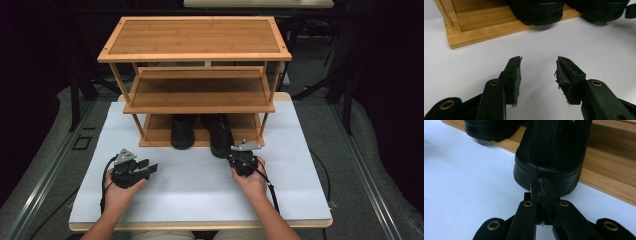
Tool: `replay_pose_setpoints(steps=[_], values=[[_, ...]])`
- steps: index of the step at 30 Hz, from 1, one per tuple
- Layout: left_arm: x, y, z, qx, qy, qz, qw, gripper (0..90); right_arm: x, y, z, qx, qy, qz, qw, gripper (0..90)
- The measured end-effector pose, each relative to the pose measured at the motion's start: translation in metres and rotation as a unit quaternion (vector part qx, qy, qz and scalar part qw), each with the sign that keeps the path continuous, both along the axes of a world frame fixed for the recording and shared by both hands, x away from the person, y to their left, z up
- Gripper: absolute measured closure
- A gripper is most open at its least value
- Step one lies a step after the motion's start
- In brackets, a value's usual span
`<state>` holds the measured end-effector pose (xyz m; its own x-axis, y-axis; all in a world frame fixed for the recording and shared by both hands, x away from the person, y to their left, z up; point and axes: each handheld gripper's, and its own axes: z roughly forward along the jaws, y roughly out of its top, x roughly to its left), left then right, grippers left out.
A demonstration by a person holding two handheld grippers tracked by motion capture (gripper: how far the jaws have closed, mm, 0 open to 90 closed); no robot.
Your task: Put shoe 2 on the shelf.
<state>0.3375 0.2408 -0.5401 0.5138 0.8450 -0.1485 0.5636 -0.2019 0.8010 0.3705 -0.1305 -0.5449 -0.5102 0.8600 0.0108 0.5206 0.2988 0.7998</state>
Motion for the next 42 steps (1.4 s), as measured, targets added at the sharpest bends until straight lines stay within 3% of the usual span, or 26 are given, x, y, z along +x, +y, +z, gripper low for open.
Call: replay_pose_setpoints(steps=[10,17,19,23,25,31,33,40,42], values=[[0.006,-0.010,-0.003,0.010,0.003,-0.014,0.9998,54.9,0.019,0.013,-0.002,0.019,0.005,0.005,0.9998,90.0],[0.016,-0.024,-0.001,0.024,-0.005,-0.026,0.9994,54.9,0.029,0.027,-0.004,0.032,0.012,0.014,0.9993,90.0],[0.020,-0.028,0.000,0.017,-0.012,-0.024,0.9995,54.8,0.029,0.029,-0.004,0.027,0.011,0.015,0.9995,90.0],[0.030,-0.034,0.004,0.018,-0.017,-0.019,0.9995,54.8,0.021,0.023,0.004,0.045,-0.010,0.018,0.9988,82.9],[0.037,-0.037,0.005,0.008,-0.017,-0.017,0.9997,54.5,0.017,0.019,0.009,0.048,-0.024,0.002,0.9986,75.7],[0.058,-0.053,0.012,-0.012,-0.037,0.004,0.9992,46.7,0.023,0.015,0.010,0.063,-0.022,-0.031,0.9973,50.3],[0.064,-0.061,0.013,-0.026,-0.040,0.005,0.9988,45.4,0.025,0.017,0.010,0.070,-0.024,-0.028,0.9968,46.7],[0.078,-0.083,0.019,-0.012,-0.058,0.012,0.9981,45.2,0.033,0.031,0.019,0.069,-0.042,-0.027,0.9964,44.6],[0.082,-0.087,0.021,-0.004,-0.066,0.022,0.9976,44.3,0.035,0.037,0.022,0.056,-0.051,-0.038,0.9964,43.8]])
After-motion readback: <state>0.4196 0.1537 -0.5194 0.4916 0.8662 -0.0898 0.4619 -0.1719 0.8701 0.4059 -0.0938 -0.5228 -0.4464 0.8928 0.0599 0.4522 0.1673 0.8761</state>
